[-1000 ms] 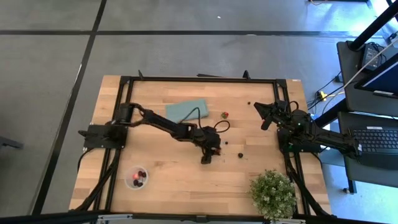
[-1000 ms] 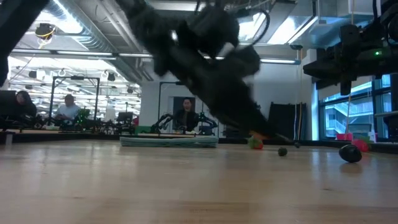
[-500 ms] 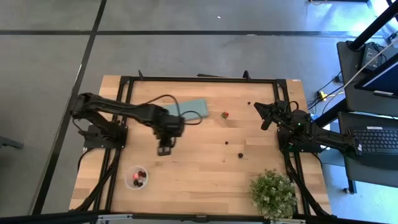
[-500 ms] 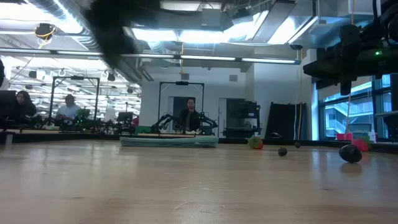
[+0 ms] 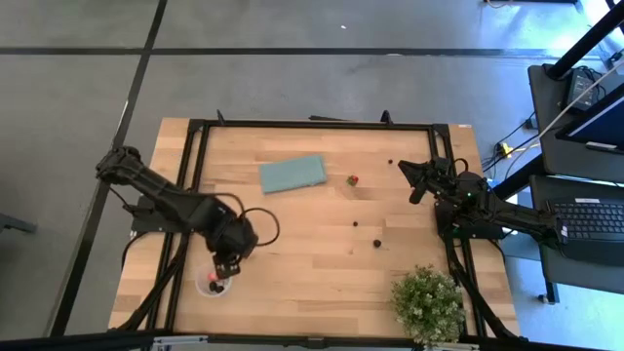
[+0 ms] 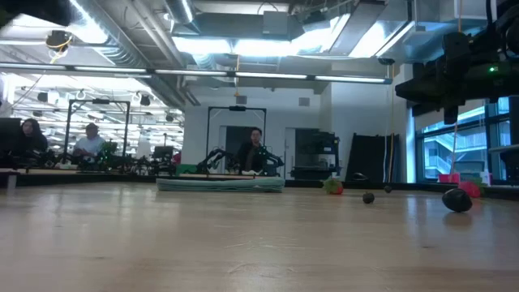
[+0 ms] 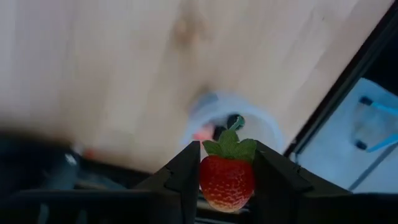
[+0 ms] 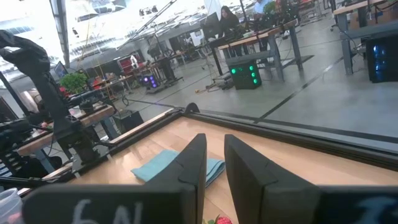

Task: Pick and placing Produce into tupperware
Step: Put the bottom strawberry into the transparent container

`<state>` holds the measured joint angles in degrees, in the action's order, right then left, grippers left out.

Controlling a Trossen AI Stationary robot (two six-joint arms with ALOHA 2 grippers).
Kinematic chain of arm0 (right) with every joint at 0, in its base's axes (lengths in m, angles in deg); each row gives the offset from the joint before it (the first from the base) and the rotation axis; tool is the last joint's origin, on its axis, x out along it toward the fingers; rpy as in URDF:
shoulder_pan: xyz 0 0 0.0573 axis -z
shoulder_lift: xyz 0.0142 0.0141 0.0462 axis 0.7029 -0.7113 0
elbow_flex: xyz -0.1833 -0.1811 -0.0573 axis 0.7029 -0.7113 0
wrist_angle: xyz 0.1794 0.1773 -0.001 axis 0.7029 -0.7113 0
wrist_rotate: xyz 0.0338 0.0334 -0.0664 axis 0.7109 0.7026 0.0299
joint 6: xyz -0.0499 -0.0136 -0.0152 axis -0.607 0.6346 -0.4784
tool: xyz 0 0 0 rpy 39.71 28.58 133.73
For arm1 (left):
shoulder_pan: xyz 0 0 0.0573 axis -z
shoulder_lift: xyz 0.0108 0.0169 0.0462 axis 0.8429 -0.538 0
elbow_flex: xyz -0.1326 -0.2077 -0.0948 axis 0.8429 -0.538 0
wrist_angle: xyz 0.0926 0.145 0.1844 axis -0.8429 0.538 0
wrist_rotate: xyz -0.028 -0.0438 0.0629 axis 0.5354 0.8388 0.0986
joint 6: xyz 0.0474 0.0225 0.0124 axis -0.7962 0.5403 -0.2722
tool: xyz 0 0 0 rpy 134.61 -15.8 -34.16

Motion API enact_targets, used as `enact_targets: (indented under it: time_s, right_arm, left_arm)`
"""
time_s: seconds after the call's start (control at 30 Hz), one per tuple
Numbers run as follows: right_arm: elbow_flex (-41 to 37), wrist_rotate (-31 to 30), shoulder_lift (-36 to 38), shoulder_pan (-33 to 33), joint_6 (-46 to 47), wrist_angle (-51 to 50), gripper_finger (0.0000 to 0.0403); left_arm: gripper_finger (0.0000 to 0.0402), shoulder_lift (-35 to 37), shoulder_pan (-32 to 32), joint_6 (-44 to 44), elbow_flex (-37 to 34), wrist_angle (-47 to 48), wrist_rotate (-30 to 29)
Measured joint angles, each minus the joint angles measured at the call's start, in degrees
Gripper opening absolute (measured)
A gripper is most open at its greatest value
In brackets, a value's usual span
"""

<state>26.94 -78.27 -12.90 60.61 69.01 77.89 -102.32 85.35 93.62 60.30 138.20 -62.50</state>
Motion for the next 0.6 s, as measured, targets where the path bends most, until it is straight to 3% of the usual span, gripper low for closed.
enact_targets:
  time_s: [0.13,0.27,0.43,0.6]
  right_arm:
    - [0.0,0.0,0.0,0.0,-0.1,0.0,0.0061]
    - [0.0,0.0,0.0,0.0,-0.3,0.0,0.0061]
    - [0.0,0.0,0.0,0.0,-0.4,0.0,0.0061]
    - [0.0,0.0,0.0,0.0,-0.3,0.0,0.0061]
  left_arm:
    - [0.0132,0.0,4.4,9.6,-0.8,-0.8,0.0]
    - [0.0114,0.0,7.9,17.5,-4.5,-5.3,-0.1]
    - [0.0111,0.0,11.2,23.6,-10.2,-14.0,-0.2]
    - [0.0135,0.0,12.8,28.1,-15.7,-18.4,-0.2]
